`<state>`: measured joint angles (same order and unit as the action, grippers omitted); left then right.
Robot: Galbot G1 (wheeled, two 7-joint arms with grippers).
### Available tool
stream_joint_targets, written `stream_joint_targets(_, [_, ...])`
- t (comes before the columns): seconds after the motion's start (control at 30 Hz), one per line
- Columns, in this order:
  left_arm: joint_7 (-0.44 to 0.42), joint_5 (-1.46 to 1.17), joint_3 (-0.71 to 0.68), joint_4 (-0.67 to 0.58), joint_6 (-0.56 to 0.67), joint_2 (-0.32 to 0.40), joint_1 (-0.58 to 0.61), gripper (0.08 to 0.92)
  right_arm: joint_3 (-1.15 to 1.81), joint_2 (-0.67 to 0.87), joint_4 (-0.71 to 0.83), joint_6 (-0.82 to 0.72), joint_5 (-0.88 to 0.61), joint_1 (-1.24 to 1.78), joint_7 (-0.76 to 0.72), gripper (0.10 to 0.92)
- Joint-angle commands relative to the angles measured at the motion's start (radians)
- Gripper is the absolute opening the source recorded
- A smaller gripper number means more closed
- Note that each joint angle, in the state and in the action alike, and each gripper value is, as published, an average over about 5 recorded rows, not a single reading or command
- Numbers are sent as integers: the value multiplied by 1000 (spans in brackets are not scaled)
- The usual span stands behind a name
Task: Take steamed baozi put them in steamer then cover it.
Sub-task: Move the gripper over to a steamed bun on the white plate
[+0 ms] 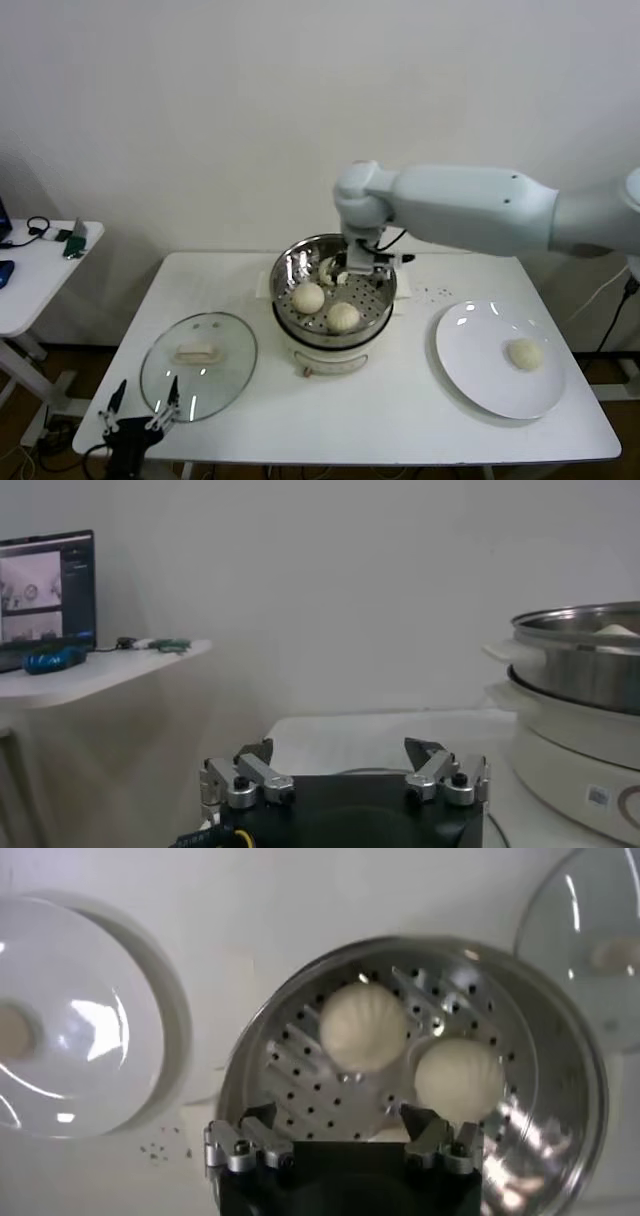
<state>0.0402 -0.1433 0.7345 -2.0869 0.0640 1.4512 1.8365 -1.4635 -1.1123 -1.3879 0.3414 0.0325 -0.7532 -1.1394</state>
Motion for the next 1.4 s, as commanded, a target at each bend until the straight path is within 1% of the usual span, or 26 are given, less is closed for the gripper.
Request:
stream_joint_targets(0.03, [-8, 12, -5, -3, -1, -2, -3, 823, -143, 262, -14, -218, -267, -127, 156, 823])
stream_joint_targets(0.17, [-12, 42, -16, -10, 3, -2, -5, 823, -209, 423, -48, -394, -358, -128, 171, 823])
stream_joint_targets(0.27, [-10, 59, -24, -18, 8, 1, -6, 823, -227, 524, -37, -453, -366, -107, 145, 823])
stream_joint_targets(0.4, [-10, 70, -31, -25, 6, 6, -8, 823, -206, 620, -3, -468, -319, -46, 101, 823])
stream_joint_targets(0.57, [-9, 81, -34, -25, 4, 11, -4, 823, -42, 695, 60, -456, -178, 167, 59, 823])
stream_joint_targets(0.73, [3, 123, -33, -26, -6, 19, -1, 823, 162, 702, 129, -454, -78, 412, 49, 823])
stream_joint_targets(0.9, [23, 166, -31, -25, -16, 27, 0, 823, 343, 668, 203, -450, -6, 585, 51, 823])
stream_joint_targets(1.1, [22, 163, -31, -26, -23, 34, 4, 823, 426, 610, 290, -437, 31, 664, 50, 823])
stream_joint_targets(1.4, [23, 164, -24, -19, -27, 36, 1, 823, 446, 548, 376, -415, 66, 686, 36, 823])
